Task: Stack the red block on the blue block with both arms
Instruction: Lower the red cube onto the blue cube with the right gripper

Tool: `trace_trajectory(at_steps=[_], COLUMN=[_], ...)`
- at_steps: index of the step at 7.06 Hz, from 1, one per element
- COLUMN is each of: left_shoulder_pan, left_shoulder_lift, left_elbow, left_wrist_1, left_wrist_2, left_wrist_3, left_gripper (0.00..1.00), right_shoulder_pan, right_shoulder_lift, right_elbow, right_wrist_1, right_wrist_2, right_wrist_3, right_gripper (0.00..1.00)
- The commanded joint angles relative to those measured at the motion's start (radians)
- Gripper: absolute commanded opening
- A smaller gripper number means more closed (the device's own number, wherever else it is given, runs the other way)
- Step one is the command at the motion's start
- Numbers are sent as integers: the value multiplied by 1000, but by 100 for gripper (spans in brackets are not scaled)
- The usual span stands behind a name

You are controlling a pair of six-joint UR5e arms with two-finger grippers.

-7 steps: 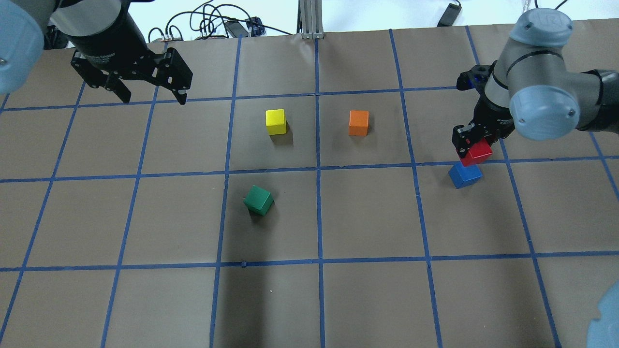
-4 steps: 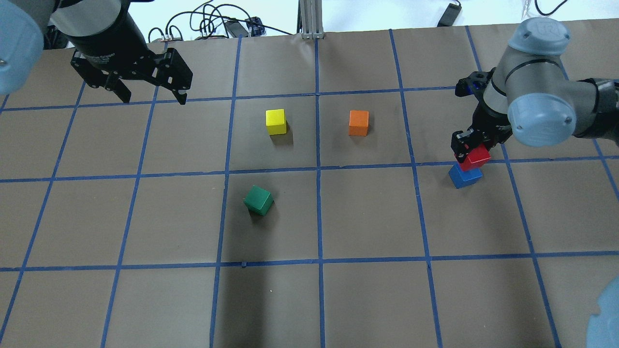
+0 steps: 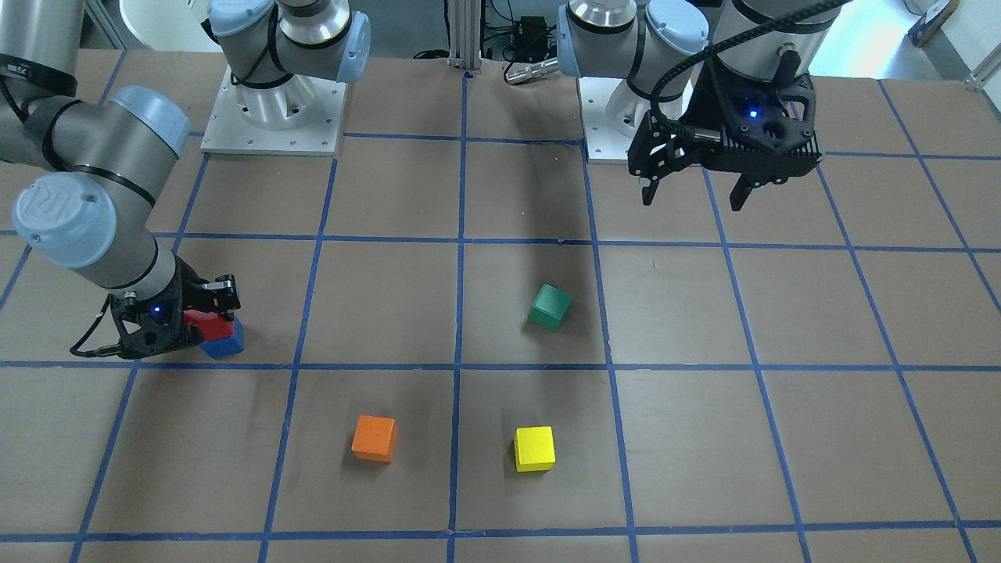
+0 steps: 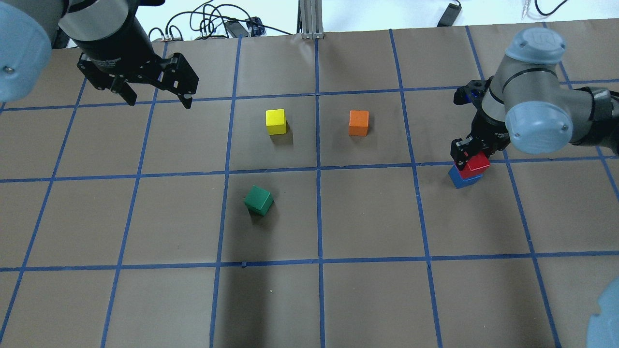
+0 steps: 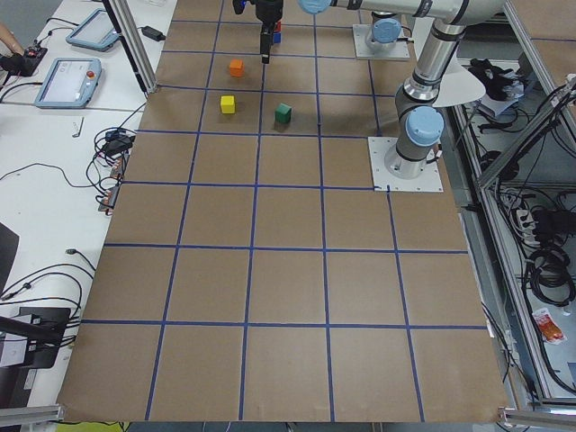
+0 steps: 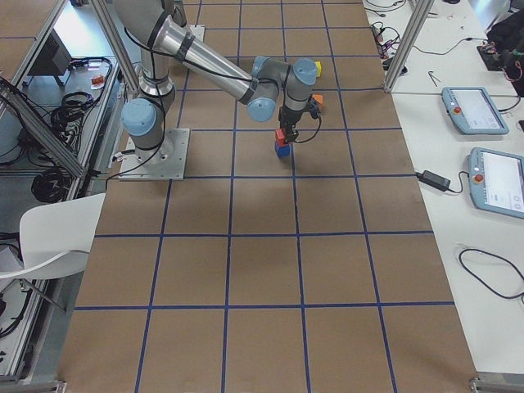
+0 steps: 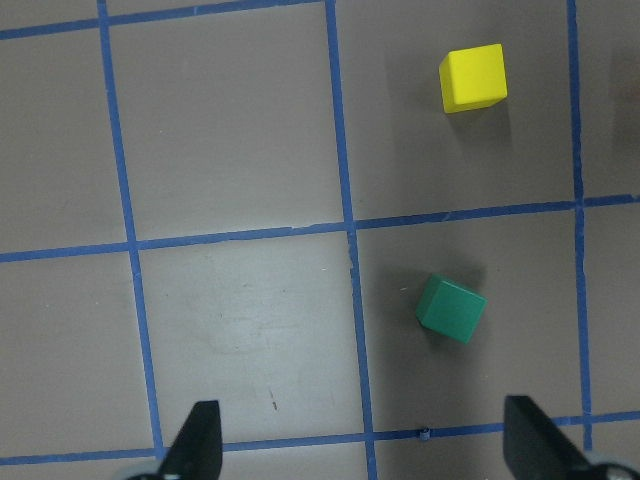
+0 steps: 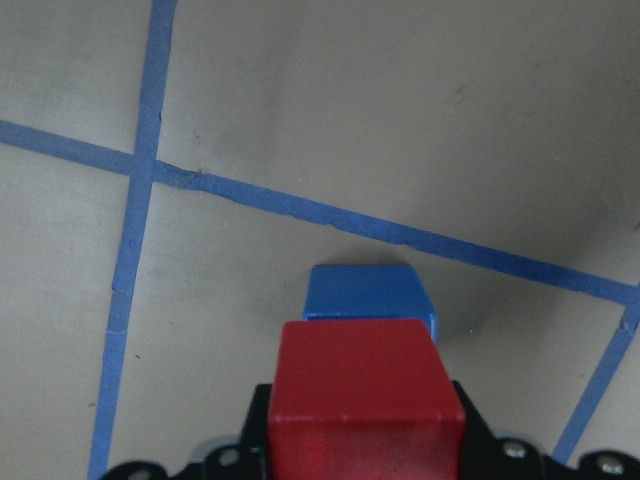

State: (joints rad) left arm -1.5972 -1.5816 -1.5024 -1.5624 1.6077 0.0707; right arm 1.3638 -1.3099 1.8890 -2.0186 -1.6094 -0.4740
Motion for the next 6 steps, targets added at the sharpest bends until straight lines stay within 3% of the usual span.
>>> trace_trajectory(at_steps=[1,6], left_shoulder_pan=[-6,-7], left_shoulder_lift=[-11,-11], left_elbow=[-9,-7], left_wrist_1=[28,28], left_wrist_2=[-3,-2], left_wrist_3=[-11,-11], left_gripper=[100,100], right_shoulder_pan=[-2,-2], right_shoulder_lift=[0,3], right_elbow=[4,10], right_wrist_1=[-3,-45], right_wrist_2=[-3,-6], right_wrist_3=[-6,-2], right_gripper=[0,0])
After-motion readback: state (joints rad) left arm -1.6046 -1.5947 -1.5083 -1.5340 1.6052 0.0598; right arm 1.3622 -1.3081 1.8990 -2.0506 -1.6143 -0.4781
